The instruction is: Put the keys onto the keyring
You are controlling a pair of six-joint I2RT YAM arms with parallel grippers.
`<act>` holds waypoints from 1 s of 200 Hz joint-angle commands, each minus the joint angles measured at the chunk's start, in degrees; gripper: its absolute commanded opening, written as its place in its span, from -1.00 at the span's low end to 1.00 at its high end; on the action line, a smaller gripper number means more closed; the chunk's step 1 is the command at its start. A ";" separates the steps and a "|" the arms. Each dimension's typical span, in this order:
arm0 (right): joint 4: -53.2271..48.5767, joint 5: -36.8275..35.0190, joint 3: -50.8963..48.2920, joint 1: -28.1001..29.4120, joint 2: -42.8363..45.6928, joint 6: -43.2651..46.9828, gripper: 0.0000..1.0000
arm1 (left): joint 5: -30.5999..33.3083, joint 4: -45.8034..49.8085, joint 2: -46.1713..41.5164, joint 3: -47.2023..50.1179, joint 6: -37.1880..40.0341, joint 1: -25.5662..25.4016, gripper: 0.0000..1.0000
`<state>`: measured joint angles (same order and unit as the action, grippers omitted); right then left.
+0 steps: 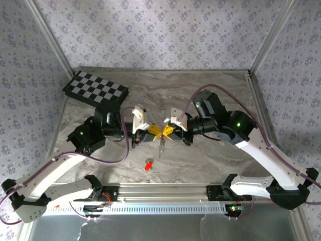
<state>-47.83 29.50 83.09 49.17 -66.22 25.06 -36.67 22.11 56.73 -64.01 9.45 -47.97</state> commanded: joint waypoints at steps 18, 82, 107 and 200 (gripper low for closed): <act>3.01 1.50 -0.49 0.57 0.73 -1.46 -1.00 | -1.68 -4.97 -1.11 0.43 -1.43 -0.30 -1.00; 16.24 1.55 -8.14 -0.07 6.14 -9.82 -0.65 | -2.77 -26.51 -3.60 7.19 -12.52 -0.38 -1.00; 18.89 1.94 -10.18 -0.73 7.67 -11.84 -0.63 | -2.45 -30.08 -4.25 8.43 -13.83 -0.50 -1.00; 24.13 4.58 -12.60 -3.08 10.65 -15.63 -0.63 | -2.69 -41.19 -6.80 13.59 -19.91 -1.20 -1.00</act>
<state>-26.70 32.42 71.44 46.76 -56.73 11.90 -37.67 -12.71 51.27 -50.06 -8.56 -48.18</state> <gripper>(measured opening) 0.188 0.047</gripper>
